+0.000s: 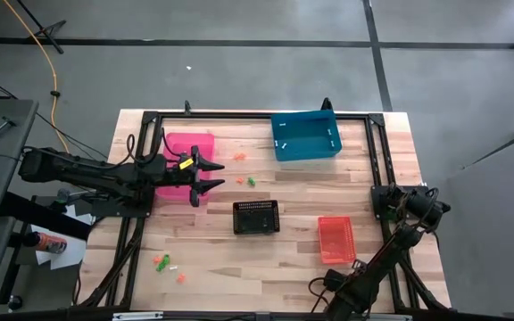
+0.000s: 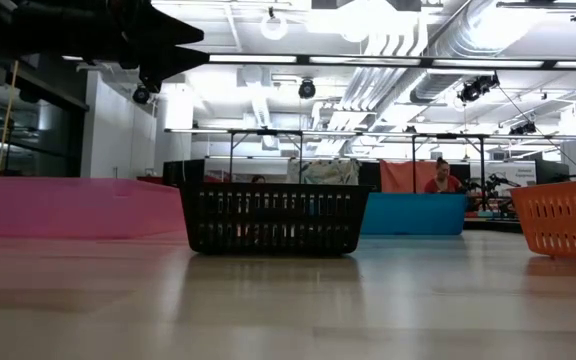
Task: Sort Halloween decoration
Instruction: Put the white bone toy into the blue bin
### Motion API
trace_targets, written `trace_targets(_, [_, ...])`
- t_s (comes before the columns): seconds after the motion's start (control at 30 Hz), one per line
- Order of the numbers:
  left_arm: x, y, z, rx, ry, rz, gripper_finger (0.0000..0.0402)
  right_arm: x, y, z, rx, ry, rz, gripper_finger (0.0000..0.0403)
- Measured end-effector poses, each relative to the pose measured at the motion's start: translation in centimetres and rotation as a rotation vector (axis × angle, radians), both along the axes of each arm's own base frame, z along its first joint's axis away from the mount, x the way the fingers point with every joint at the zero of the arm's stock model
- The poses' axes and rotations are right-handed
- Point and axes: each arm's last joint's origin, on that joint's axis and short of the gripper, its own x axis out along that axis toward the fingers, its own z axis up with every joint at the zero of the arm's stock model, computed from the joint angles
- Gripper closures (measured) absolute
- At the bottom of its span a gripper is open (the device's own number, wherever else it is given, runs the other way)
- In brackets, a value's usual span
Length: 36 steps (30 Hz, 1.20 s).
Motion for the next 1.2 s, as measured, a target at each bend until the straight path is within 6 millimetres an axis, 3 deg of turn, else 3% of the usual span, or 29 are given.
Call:
trace_targets(0.67, [0.0,0.0,0.0,-0.001,0.0,0.0,0.0197,-0.6,-0.8,0.1,-0.077,0.054,0.053,0.04])
trace_targets(0.8, [0.0,0.0,0.0,-0.001,0.0,-0.001,0.0198,-0.7,-1.0,0.9,-0.068,0.043,0.062,0.04])
trace_targets(1.0, [0.0,0.0,0.0,-0.001,0.0,0.0,0.0197,-0.6,-1.7,3.6,-0.095,-0.136,0.069,0.0401])
trace_targets(1.2, [0.0,0.0,0.0,-0.001,0.0,0.0,0.0197,0.5,-2.0,5.8,-0.175,-0.493,0.066,0.0401])
